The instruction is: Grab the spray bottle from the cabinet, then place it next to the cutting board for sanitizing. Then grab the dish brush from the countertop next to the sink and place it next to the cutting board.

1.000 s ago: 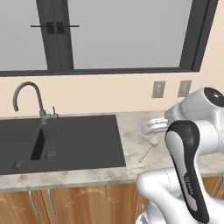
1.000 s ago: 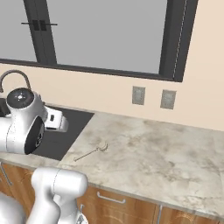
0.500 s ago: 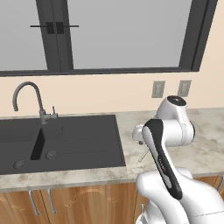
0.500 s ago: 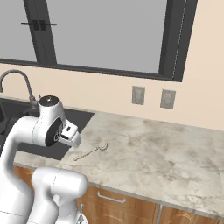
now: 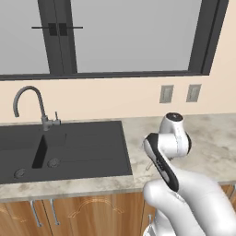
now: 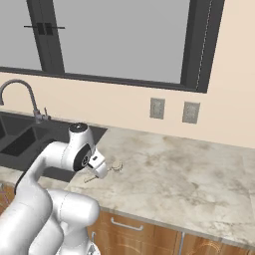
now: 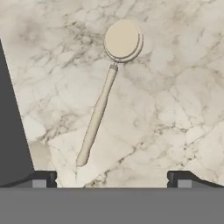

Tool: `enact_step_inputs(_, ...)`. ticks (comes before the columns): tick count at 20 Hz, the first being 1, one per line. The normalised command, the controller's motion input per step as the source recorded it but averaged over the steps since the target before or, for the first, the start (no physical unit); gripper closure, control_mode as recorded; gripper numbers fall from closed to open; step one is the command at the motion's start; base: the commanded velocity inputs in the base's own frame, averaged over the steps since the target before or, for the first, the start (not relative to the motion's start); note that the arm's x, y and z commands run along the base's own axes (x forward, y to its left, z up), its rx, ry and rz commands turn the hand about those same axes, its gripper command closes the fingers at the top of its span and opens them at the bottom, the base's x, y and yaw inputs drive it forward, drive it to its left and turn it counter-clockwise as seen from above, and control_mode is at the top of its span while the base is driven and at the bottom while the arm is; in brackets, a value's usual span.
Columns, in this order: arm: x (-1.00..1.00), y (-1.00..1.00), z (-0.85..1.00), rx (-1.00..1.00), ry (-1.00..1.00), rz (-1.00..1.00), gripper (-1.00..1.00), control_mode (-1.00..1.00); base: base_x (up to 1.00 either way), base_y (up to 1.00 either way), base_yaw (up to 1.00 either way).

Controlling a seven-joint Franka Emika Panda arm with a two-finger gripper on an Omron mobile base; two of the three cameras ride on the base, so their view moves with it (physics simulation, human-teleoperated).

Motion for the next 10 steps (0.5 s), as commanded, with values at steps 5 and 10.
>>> enact_step_inputs(5,0.60,-0.25,-0.35,0.01,0.09,-0.16,-1.00,-1.00,0.00,0.00,0.00)
enact_step_inputs(10,0.54,-0.17,-0.49,0.00,0.12,-0.12,-1.00,-1.00,0.00,0.00,0.00)
